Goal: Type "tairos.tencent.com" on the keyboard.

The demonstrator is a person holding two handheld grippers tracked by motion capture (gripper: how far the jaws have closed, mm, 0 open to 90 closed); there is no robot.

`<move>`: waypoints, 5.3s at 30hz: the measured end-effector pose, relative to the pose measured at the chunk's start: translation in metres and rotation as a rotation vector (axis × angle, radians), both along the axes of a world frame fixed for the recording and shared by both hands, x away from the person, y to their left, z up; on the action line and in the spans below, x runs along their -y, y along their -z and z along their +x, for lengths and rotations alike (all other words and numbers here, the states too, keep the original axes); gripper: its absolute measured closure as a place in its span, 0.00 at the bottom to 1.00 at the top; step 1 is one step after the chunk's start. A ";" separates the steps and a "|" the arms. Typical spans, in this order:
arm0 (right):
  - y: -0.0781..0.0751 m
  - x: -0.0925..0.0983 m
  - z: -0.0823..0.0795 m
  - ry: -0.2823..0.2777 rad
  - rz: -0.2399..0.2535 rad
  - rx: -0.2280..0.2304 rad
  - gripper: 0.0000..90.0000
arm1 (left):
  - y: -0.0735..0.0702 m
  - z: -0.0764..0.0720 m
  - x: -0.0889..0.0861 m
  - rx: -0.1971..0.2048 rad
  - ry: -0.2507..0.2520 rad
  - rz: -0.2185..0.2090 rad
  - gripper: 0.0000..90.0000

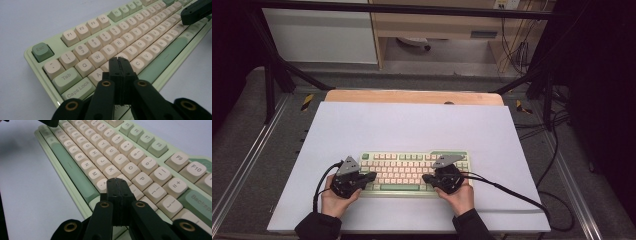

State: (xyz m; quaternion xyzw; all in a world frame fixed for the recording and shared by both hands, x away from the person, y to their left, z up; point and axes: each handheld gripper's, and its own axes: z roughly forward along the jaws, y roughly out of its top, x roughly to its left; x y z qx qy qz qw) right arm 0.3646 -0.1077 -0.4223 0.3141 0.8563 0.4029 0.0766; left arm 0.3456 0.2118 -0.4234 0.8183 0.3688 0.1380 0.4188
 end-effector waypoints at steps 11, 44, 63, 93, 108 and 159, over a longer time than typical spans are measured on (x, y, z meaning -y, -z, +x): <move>-0.004 0.012 0.000 0.028 0.018 0.004 1.00 | -0.002 0.001 0.011 0.001 0.020 0.000 1.00; -0.005 0.018 -0.001 0.033 0.026 0.005 1.00 | 0.005 0.005 0.039 -0.018 0.059 0.029 1.00; -0.006 0.019 -0.002 0.036 0.030 0.009 1.00 | 0.005 0.003 0.036 -0.008 0.063 0.030 1.00; -0.008 0.000 0.007 0.050 0.061 0.014 1.00 | -0.004 -0.002 -0.001 0.012 0.021 -0.007 1.00; -0.002 -0.017 0.022 0.065 0.042 0.003 1.00 | -0.003 -0.001 -0.004 0.011 0.019 -0.018 1.00; -0.018 -0.019 0.009 0.042 0.042 0.033 1.00 | -0.003 0.000 -0.005 0.013 0.018 -0.019 1.00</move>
